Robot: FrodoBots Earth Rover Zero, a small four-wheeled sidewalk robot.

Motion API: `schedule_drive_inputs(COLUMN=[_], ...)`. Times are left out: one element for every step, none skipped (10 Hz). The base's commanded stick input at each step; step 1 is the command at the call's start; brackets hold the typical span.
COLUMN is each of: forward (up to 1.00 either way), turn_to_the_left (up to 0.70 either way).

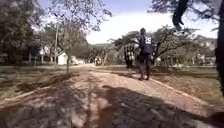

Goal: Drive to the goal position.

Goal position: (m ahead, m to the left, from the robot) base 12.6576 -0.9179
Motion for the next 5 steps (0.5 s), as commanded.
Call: schedule_drive_inputs(forward=[0.85,0.85,0.85,0.85,0.85], turn_to_the_left=[0.0,0.0,0.0,0.0,0.0])
